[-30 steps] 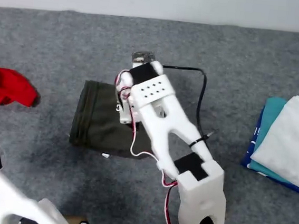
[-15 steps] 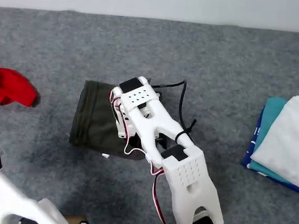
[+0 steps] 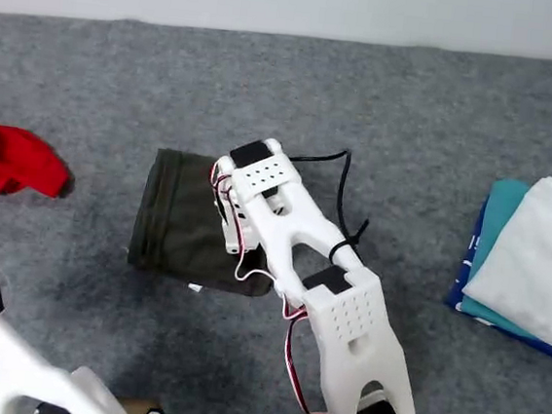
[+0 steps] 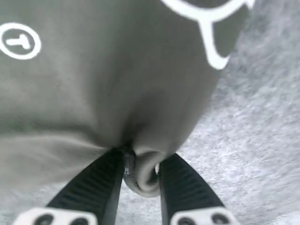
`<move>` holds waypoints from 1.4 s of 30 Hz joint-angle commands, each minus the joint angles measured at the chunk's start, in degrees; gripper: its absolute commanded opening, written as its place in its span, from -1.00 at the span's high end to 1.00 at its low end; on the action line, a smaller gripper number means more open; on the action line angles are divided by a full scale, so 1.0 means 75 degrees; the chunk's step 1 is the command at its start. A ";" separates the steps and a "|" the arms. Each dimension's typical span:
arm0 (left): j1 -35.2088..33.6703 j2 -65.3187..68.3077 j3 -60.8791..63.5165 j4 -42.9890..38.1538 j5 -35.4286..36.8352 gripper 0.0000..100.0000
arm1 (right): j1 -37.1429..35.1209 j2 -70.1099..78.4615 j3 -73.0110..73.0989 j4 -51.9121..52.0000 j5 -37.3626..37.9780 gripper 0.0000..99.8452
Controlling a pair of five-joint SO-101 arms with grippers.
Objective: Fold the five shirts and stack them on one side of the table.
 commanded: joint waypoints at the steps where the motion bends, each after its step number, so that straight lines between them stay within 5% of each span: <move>1: 0.0012 -0.0141 -0.0029 -0.0129 0.0082 0.99 | 0.0322 -0.0111 0.0105 0.0287 0.0504 0.98; 11: 0.0035 -0.0141 -0.0029 -0.0141 0.0070 0.99 | 0.2186 -0.1788 0.0527 0.0604 0.3012 0.98; 22: 0.0035 -0.0141 -0.0100 -0.0176 0.0035 0.99 | 0.5386 -0.2256 0.0504 -0.1963 1.1065 0.98; 26: 0.0023 -0.0141 -0.0100 -0.0152 0.0035 0.99 | 0.5679 -0.2268 0.0504 -0.3569 1.2612 0.98; 37: 0.0012 -0.0141 -0.0100 -0.0105 0.0035 0.99 | 0.5163 -0.2315 0.0551 -0.4718 1.3245 0.94; 42: 0.0012 -0.0117 -0.0053 0.0059 0.0035 0.99 | 0.5410 -0.2854 0.0293 -0.4237 1.1159 0.63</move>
